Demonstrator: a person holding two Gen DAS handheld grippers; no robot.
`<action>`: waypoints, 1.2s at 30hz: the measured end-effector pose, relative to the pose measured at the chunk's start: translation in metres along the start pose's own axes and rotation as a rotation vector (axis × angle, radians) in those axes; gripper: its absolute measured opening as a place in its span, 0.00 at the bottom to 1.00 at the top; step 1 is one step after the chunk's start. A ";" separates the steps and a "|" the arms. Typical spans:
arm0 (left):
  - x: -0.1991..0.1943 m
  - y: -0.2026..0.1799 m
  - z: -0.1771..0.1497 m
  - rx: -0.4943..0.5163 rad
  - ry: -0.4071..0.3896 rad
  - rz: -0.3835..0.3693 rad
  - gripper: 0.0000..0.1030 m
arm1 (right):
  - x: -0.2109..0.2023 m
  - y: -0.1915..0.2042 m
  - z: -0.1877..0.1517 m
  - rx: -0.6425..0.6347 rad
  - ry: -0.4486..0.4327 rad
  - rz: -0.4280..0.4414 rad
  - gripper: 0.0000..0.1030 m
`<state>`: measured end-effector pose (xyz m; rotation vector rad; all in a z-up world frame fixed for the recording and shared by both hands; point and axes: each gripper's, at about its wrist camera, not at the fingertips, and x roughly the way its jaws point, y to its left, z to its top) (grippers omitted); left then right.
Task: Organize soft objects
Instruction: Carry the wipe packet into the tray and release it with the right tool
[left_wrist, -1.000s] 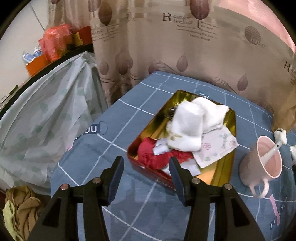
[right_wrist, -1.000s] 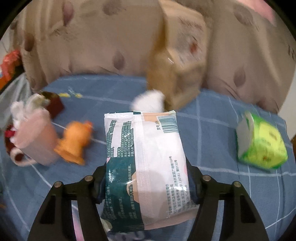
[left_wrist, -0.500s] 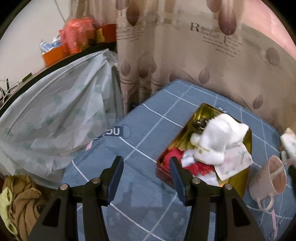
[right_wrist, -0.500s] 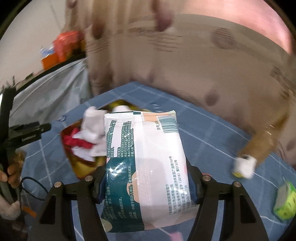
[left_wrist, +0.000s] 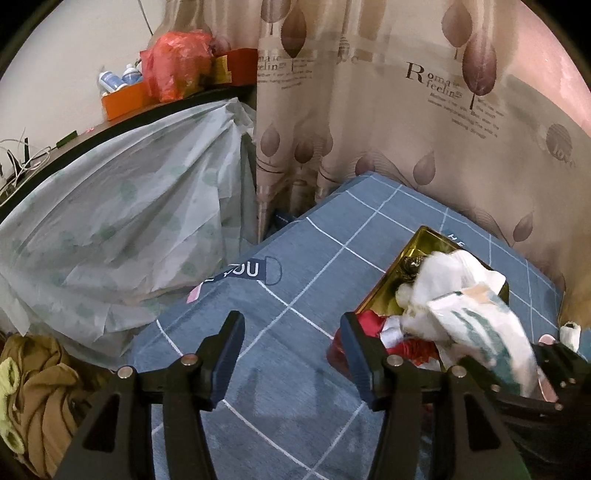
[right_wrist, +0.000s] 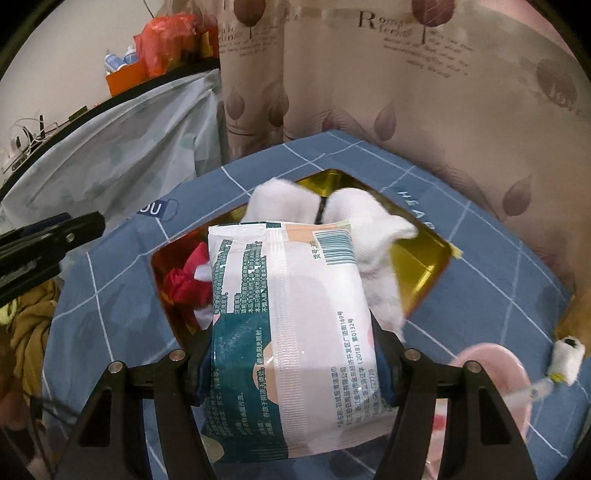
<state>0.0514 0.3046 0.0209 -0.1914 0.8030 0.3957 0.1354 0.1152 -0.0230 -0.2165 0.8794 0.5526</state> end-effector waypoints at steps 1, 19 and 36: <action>0.001 0.001 0.000 -0.004 0.002 0.001 0.53 | 0.005 0.002 0.002 0.002 0.003 0.000 0.61; 0.008 -0.001 -0.002 -0.001 0.022 -0.011 0.54 | 0.009 0.007 0.012 0.037 -0.019 0.012 0.78; 0.003 -0.016 -0.008 0.047 0.001 -0.004 0.54 | -0.118 -0.112 -0.060 0.188 -0.125 -0.174 0.80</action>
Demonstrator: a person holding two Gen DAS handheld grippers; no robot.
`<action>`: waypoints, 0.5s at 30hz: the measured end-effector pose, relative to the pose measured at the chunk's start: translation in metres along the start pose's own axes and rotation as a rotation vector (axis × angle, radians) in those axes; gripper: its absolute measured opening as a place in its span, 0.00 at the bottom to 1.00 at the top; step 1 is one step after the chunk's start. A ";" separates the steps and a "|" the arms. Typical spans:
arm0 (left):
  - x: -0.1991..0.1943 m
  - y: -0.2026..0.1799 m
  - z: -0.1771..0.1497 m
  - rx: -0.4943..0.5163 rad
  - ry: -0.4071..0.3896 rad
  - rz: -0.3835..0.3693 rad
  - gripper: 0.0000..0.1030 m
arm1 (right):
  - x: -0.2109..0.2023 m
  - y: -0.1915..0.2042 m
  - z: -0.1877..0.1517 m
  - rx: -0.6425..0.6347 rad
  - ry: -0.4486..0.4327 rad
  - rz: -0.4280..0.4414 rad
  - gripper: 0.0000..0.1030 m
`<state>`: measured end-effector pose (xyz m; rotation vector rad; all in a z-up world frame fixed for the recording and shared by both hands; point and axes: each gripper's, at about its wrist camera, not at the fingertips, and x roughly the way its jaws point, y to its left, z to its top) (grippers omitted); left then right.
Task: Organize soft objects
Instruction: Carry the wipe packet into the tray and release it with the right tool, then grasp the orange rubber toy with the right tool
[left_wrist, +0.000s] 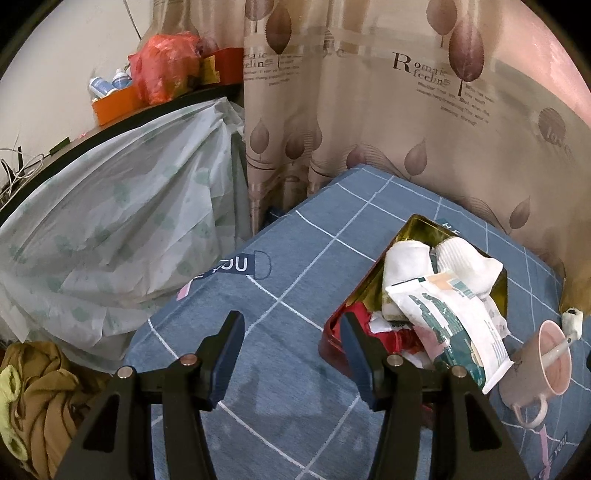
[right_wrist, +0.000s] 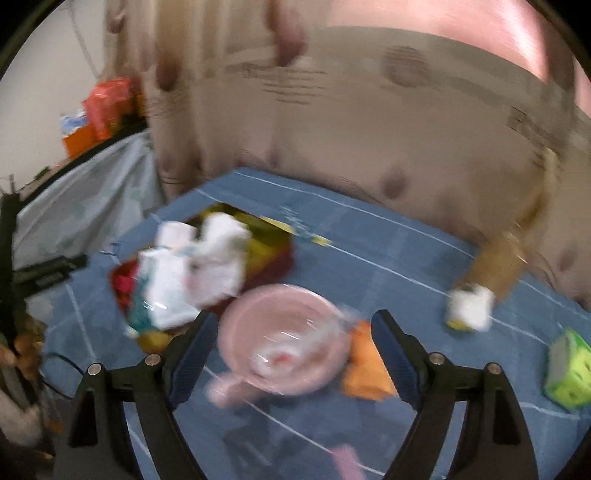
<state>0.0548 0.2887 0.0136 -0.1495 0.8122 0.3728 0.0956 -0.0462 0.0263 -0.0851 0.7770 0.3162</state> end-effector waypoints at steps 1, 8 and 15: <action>-0.001 0.000 -0.001 0.002 -0.002 0.001 0.54 | -0.001 -0.010 -0.006 0.008 0.009 -0.019 0.80; 0.000 -0.005 -0.002 0.019 0.001 0.001 0.54 | 0.017 -0.049 -0.045 0.072 0.092 -0.074 0.80; 0.000 -0.006 -0.003 0.020 0.001 -0.009 0.54 | 0.043 -0.057 -0.062 0.086 0.124 -0.074 0.80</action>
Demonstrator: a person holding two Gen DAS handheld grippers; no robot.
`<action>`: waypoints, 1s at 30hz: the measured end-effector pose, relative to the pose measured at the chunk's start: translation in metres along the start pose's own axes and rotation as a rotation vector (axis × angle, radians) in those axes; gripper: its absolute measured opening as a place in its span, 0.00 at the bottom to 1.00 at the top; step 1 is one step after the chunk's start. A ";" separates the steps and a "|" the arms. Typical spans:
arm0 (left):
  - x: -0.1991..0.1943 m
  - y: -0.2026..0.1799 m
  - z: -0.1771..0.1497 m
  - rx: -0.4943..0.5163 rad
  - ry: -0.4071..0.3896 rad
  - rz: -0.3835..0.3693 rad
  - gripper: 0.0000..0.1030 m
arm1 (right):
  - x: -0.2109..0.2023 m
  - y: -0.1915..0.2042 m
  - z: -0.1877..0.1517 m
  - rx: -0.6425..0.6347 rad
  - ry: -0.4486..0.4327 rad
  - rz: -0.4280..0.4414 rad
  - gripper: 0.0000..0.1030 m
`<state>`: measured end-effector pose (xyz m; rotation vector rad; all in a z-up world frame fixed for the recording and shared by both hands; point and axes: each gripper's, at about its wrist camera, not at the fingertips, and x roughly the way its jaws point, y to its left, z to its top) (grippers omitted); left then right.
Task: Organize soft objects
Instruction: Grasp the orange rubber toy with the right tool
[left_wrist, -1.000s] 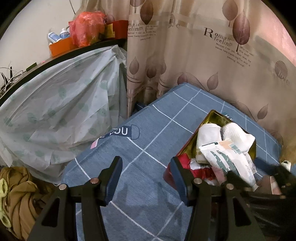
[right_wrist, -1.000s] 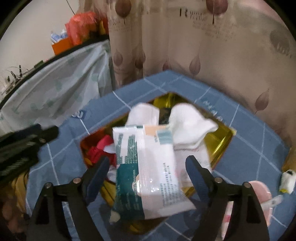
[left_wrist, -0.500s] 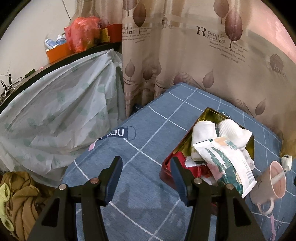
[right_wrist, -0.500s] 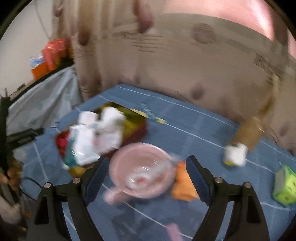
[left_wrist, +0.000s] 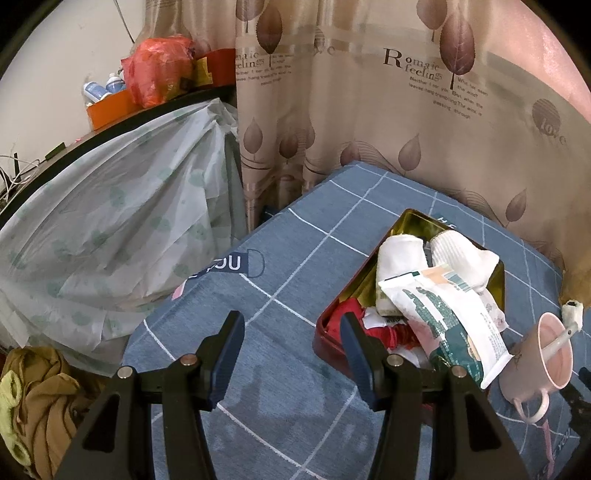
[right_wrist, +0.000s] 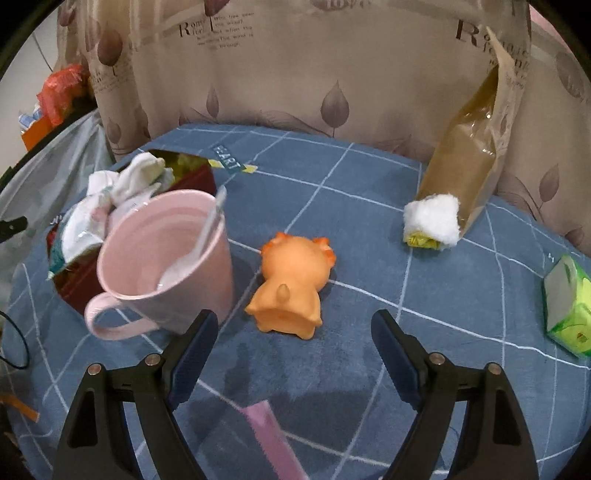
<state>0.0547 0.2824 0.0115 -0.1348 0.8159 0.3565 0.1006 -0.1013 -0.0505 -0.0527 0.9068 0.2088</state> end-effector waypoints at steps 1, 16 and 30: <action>0.000 0.000 0.000 0.001 -0.001 -0.004 0.54 | 0.004 0.000 -0.001 0.000 0.003 0.003 0.80; 0.005 -0.010 -0.004 0.045 0.009 -0.003 0.54 | 0.053 -0.008 0.008 0.011 0.031 -0.013 0.74; -0.003 -0.023 -0.006 0.082 -0.018 -0.010 0.54 | 0.025 -0.028 -0.012 0.017 0.018 -0.049 0.43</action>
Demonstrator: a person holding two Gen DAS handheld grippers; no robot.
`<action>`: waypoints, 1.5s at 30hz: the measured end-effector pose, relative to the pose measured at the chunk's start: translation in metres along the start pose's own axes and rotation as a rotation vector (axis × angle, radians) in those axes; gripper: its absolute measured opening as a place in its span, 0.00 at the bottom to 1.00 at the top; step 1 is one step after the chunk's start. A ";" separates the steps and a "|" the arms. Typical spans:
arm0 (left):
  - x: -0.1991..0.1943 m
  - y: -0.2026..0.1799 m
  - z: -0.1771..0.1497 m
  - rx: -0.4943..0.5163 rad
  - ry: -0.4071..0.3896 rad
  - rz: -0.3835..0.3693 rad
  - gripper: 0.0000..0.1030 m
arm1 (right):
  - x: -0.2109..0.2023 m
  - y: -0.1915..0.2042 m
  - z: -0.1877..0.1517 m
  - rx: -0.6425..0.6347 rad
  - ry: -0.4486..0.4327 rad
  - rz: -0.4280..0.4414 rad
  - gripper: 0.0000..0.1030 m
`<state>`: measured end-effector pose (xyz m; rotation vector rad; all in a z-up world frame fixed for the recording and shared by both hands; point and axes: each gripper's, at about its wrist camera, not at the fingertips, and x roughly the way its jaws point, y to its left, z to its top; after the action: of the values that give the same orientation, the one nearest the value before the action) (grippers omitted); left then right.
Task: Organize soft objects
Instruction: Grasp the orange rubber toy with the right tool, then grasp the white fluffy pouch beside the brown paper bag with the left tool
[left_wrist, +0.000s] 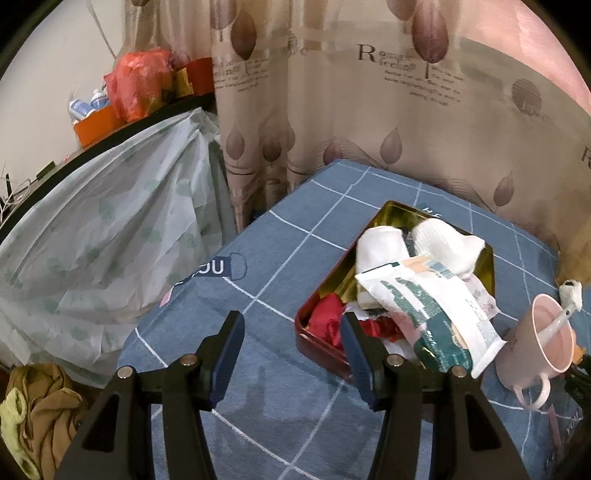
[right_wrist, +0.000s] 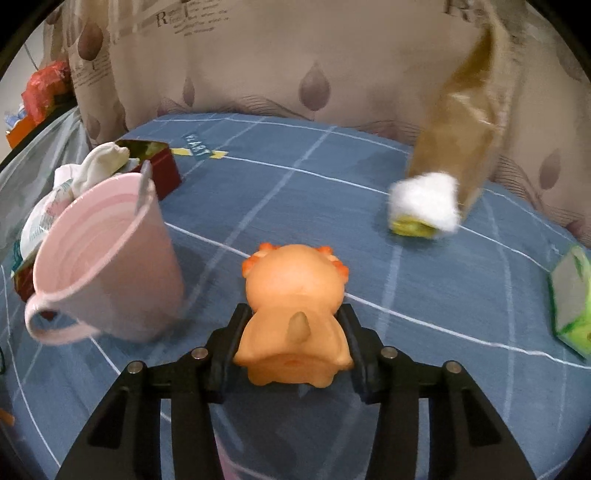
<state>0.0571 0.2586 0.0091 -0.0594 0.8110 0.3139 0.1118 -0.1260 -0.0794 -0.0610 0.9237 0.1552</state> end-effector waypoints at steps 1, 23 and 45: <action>-0.002 -0.004 0.000 0.011 -0.004 -0.004 0.54 | -0.004 -0.007 -0.005 0.006 0.000 -0.014 0.43; -0.081 -0.235 -0.034 0.441 0.030 -0.443 0.56 | -0.053 -0.189 -0.083 0.266 0.000 -0.298 0.43; -0.008 -0.435 -0.023 0.535 0.174 -0.565 0.57 | -0.048 -0.205 -0.087 0.323 -0.003 -0.220 0.45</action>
<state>0.1655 -0.1616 -0.0307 0.1865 0.9906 -0.4509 0.0476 -0.3436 -0.0962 0.1370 0.9230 -0.1982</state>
